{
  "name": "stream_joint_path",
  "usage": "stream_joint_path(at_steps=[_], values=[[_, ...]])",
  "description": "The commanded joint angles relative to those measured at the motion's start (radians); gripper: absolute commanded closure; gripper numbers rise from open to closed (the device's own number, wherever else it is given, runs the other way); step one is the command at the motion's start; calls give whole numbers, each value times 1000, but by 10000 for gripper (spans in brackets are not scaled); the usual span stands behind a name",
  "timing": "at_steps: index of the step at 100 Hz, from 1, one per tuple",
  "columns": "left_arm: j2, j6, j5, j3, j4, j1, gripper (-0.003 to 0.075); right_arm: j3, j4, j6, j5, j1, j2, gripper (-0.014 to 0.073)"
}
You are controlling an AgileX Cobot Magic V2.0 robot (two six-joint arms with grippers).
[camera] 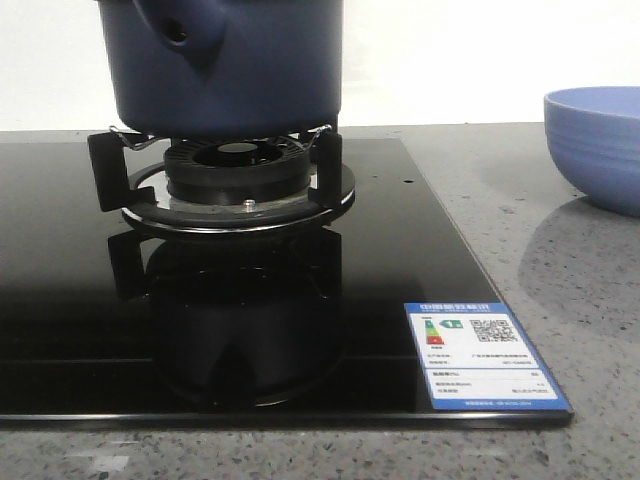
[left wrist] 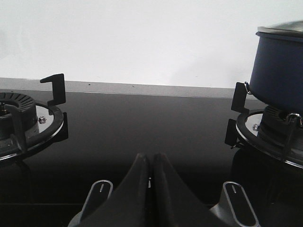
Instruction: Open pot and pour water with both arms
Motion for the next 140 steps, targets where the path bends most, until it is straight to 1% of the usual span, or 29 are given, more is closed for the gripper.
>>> stream_joint_path(at_steps=[1, 140], values=[[-28, 0, -85, 34, 2, -9, 741, 26, 0, -4, -87, -8, -22, 655], [-28, 0, -85, 34, 2, -9, 741, 26, 0, -4, -103, -8, -22, 655]])
